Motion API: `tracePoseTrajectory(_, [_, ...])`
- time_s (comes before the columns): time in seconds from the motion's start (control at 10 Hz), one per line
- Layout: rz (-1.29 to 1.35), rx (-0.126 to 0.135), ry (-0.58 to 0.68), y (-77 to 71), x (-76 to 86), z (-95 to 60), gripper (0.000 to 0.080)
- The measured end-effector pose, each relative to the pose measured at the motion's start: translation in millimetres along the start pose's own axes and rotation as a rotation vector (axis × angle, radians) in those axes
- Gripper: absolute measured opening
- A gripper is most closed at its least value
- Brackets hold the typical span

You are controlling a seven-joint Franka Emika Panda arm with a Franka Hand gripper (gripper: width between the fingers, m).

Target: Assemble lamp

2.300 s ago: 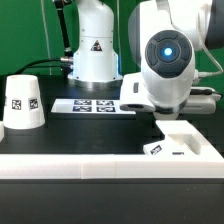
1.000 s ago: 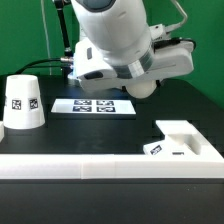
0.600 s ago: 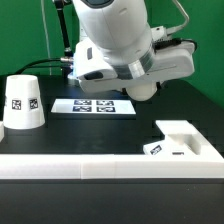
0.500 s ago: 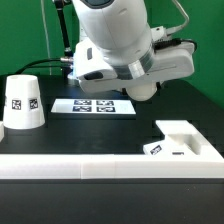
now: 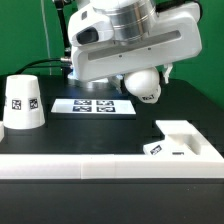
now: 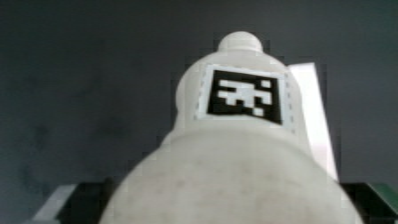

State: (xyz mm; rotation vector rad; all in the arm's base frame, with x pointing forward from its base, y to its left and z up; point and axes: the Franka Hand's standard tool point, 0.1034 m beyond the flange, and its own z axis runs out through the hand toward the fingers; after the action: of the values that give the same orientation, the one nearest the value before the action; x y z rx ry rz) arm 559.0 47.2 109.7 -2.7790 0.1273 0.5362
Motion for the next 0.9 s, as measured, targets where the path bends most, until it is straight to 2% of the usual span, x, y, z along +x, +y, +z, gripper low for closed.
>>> tracePoseTrajectory(0.4, [0.005,-0.066,0.336,10.7,11.9,-3.9,0.0576])
tracePoseTrajectory(0.6, [-0.163,-0.176,0.518,5.0,25.7,-24.7,0.0576])
tracePoseTrajectory(0.7, [-0.277,-0.243,0.613,1.4,32.5,-32.1,0.0576])
tracePoseTrajectory(0.8, [-0.282,-0.251,0.633,1.7,31.9,-30.2,0.0576])
tracePoseTrajectory(0.9, [-0.283,-0.268,0.723,7.2,35.8,-35.9,0.0576])
